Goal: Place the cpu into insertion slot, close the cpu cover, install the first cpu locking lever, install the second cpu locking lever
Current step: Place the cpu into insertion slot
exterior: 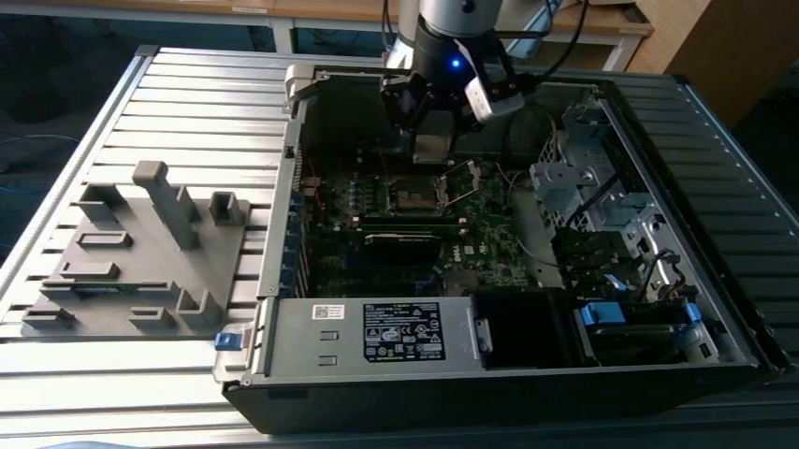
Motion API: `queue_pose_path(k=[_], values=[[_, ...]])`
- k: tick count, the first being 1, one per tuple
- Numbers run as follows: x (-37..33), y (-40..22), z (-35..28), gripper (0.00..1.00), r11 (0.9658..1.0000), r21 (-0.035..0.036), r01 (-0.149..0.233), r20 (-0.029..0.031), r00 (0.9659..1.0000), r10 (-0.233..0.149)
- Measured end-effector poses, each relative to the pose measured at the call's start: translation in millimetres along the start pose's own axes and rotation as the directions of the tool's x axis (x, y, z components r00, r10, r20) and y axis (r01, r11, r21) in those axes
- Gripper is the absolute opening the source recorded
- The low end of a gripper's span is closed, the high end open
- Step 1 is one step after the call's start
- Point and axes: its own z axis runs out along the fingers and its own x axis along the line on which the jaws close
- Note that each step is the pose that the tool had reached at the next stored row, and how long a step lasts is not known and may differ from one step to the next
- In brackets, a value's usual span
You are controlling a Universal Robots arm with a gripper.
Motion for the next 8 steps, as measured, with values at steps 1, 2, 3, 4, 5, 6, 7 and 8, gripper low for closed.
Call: queue_pose_path(k=[1,2,3,4,5,6,7,8], values=[[0.0,0.0,0.2,0.54,0.9999,-0.0001,-0.012,0.0007,0.9999,0.012],[0.0,0.0,0.5,0.54,0.9996,-0.0003,-0.027,0.0016,0.9996,0.027],[0.0,0.0,0.7,0.54,0.9989,-0.0004,-0.047,0.0028,0.9989,0.047],[0.0,-0.1,1.0,0.54,0.9979,-0.0006,-0.064,0.0038,0.9979,0.064],[0.0,-0.1,1.2,0.54,0.9966,-0.0007,-0.082,0.0048,0.9966,0.082],[0.0,-0.1,1.5,0.54,0.9950,-0.0009,-0.100,0.0058,0.9950,0.100],[0.0,-0.1,1.7,0.54,0.9930,-0.0011,-0.118,0.0069,0.9930,0.118],[0.0,-0.1,2.0,0.54,0.9907,-0.0013,-0.136,0.0079,0.9907,0.136]])
